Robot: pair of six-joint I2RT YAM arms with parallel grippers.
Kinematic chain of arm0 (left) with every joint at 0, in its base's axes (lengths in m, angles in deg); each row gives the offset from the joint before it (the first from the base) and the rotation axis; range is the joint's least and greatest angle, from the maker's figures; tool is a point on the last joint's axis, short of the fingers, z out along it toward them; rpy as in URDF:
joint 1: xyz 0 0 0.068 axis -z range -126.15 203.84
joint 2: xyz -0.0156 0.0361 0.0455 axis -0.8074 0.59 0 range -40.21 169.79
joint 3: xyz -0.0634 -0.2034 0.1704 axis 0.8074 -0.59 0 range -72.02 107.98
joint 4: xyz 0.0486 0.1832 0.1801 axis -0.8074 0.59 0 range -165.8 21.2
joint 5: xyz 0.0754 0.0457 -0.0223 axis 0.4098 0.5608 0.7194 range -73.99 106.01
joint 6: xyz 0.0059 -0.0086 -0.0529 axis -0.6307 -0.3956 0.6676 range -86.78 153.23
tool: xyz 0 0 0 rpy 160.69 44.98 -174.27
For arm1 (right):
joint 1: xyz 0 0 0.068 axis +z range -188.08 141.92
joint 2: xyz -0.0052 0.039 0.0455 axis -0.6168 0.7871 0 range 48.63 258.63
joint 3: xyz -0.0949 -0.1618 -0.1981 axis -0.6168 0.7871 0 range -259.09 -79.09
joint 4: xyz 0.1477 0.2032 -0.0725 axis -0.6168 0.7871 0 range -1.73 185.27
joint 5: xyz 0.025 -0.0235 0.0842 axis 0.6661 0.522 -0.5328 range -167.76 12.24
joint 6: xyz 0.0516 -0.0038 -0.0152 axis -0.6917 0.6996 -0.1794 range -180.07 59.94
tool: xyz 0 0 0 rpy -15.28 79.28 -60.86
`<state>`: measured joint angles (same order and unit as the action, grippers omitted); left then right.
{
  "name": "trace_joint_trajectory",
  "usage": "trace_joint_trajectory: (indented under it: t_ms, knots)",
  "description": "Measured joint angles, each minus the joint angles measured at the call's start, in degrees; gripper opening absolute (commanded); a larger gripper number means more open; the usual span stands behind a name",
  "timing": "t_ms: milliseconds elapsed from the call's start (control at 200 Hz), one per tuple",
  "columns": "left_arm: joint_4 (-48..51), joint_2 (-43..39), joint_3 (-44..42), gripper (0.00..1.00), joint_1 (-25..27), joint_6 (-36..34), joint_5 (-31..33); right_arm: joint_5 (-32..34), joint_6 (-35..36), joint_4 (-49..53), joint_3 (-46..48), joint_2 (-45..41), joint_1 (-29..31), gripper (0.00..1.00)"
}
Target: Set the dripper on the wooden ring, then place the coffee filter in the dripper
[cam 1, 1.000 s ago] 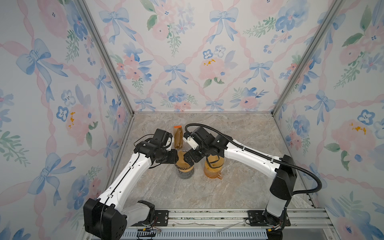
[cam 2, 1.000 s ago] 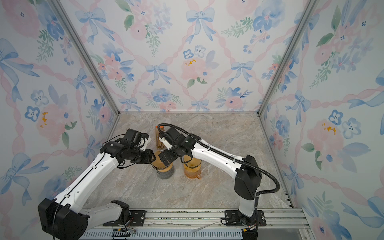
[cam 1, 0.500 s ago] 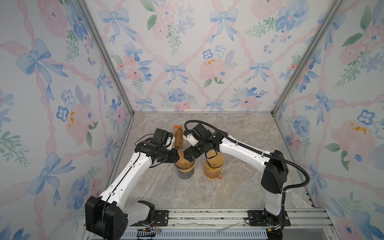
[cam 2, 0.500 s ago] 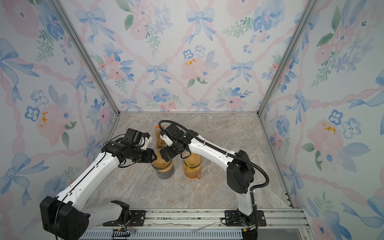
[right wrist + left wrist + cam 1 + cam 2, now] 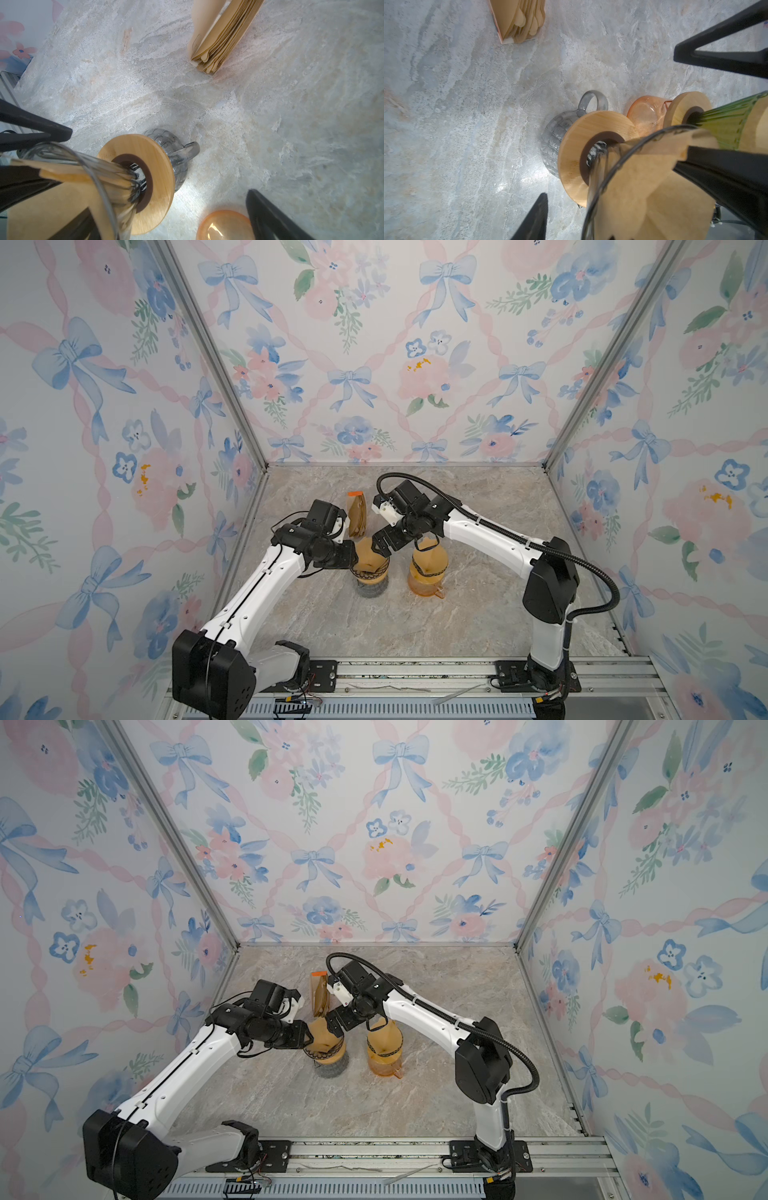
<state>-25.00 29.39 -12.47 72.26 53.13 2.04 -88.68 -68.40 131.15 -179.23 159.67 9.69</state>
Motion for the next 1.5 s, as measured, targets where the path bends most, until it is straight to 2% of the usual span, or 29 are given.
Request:
trace_joint_trajectory:
  t_ms: [700, 1500]
  knots:
    - [0.00, 0.68, 0.26, 0.44, -0.13, -0.59, -1.36, -8.85, -0.15, -1.62, 2.84, -0.02, -1.18, 0.96]
    - [0.00, 2.14, 0.83, 0.44, -0.44, -0.87, -1.33, -9.66, -0.17, -1.95, -1.55, 4.00, -1.29, 0.96]
